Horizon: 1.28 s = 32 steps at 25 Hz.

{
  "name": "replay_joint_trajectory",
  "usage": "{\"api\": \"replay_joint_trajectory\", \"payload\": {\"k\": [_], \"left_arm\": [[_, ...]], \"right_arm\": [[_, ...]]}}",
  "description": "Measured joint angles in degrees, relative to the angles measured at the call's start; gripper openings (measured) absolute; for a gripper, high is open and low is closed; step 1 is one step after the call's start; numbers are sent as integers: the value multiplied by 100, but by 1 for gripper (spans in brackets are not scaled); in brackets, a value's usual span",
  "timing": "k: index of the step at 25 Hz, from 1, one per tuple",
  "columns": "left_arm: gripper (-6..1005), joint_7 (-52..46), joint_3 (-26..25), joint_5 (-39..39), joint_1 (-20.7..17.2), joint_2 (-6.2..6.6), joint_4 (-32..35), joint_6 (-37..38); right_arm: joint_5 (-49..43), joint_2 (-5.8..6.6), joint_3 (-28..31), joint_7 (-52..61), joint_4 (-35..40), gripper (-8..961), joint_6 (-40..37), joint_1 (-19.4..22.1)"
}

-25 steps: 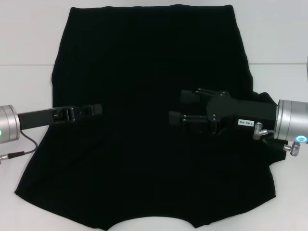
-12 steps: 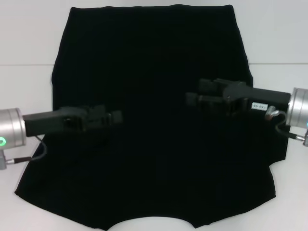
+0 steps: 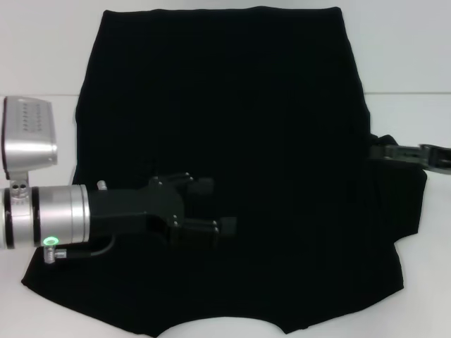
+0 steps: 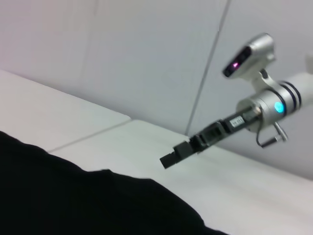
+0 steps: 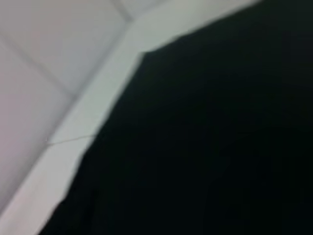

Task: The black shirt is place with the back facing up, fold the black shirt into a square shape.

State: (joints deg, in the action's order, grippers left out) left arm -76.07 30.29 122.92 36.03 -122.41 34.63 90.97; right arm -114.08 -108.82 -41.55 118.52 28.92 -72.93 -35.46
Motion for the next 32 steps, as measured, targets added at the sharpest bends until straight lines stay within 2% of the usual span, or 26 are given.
{"api": "replay_joint_trajectory", "payload": {"k": [6,11,23,32], "left_arm": [[933,115,135,-8,7,-23,-1,-63],[932,127,136,-18,5,-32,0,-78],[931,115,139,-24,10,-44,-1,-106],[929,90,132,-23,9,-42,0,-222]], "right_arm": [[-415,193,61,1014,260,849,286,472],[-884,226,272,1389,275,845,352,531],[-1442,-21,251,1509,215,835,662,208],[-1457,-88,232,1514,82,828,801,161]]}}
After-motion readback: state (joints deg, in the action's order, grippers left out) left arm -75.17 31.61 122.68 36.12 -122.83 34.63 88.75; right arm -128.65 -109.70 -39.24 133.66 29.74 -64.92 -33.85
